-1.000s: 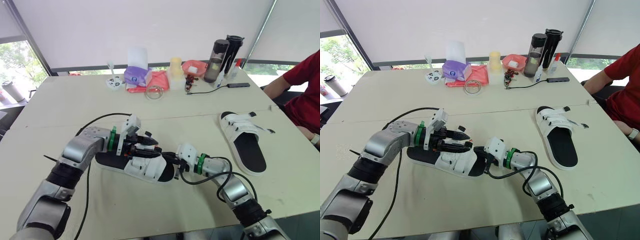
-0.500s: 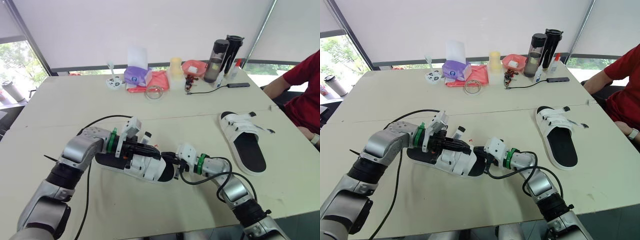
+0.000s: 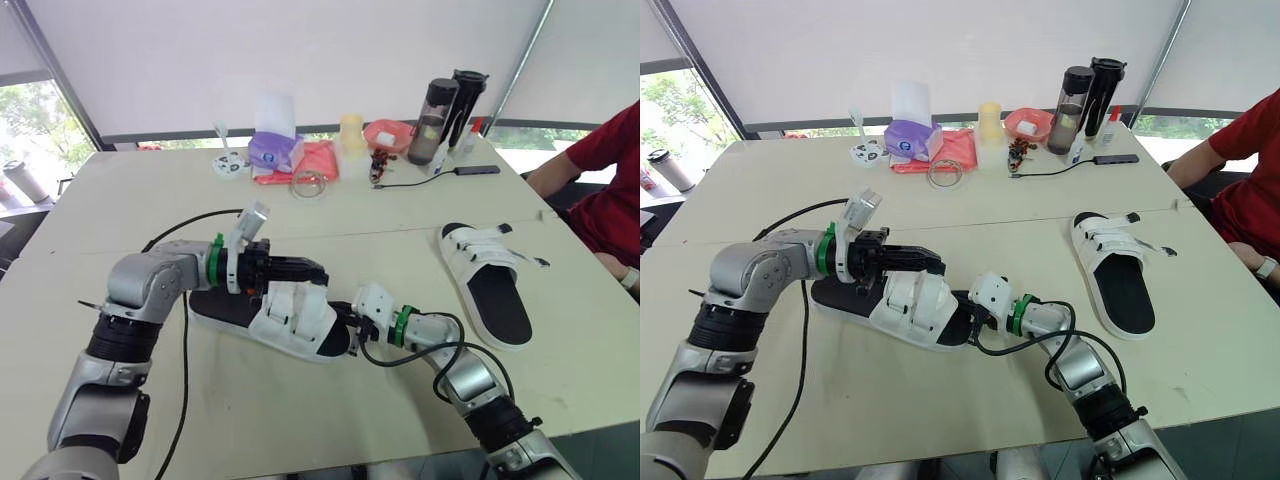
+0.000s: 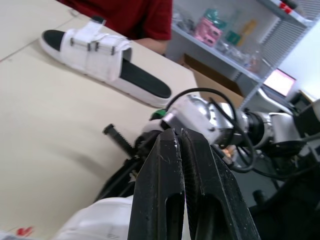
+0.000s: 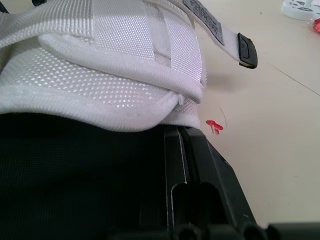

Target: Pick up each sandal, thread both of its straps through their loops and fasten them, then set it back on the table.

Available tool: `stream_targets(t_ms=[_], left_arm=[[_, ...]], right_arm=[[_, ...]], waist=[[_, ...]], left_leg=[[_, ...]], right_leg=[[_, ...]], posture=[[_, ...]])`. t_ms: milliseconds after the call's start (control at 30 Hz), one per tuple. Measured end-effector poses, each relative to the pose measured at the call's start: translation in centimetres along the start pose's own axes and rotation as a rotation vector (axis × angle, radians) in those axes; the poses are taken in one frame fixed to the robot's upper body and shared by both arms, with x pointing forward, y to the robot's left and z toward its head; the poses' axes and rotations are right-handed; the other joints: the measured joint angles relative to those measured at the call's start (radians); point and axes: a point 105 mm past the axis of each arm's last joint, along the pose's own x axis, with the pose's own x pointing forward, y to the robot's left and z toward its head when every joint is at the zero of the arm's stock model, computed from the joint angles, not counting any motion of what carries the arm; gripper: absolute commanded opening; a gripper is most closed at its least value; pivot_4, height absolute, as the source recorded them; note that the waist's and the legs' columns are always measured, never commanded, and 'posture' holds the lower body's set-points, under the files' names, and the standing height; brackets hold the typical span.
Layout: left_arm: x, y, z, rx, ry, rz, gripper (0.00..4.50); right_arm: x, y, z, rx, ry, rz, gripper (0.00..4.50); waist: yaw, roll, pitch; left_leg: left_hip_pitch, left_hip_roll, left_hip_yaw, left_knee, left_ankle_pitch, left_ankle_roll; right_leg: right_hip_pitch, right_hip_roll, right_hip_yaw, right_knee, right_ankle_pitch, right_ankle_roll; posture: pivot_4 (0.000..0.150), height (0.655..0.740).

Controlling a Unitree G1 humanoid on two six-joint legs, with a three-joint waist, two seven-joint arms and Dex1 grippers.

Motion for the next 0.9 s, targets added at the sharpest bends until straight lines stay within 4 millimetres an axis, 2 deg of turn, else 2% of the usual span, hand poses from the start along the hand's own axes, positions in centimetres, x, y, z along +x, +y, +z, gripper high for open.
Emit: stream_targets(t_ms=[367,867,900], left_arm=[[0.9,3.4,-3.2,0.005,0.095,0.108,0.02],[0.6,4.9,-4.0,-0.010,0.117,0.150,0.02],[0.6,4.9,-4.0,-0.005,0.119,0.150,0.31]], right_arm=[[0.0,0.1,-0.1,0.005,0.001,0.002,0.00],[0.0,0.1,-0.2,0.010,0.000,-0.017,0.00],[0.0,0.1,-0.2,0.010,0.000,-0.017,0.00]], waist=[[0.001,0.000,0.000],[0.002,0.000,0.000],[0.002,0.000,0.000]], left_leg=[[0.000,0.000,0.000,0.000,0.000,-0.001],[0.001,0.000,0.000,0.001,0.000,-0.001],[0.001,0.000,0.000,0.001,0.000,-0.001]], right_leg=[[0.000,0.000,0.000,0.000,0.000,0.000],[0.001,0.000,0.000,0.000,0.000,0.000],[0.001,0.000,0.000,0.000,0.000,0.000]], posture=[[0.150,0.7400],[0.150,0.7400],[0.150,0.7400]])
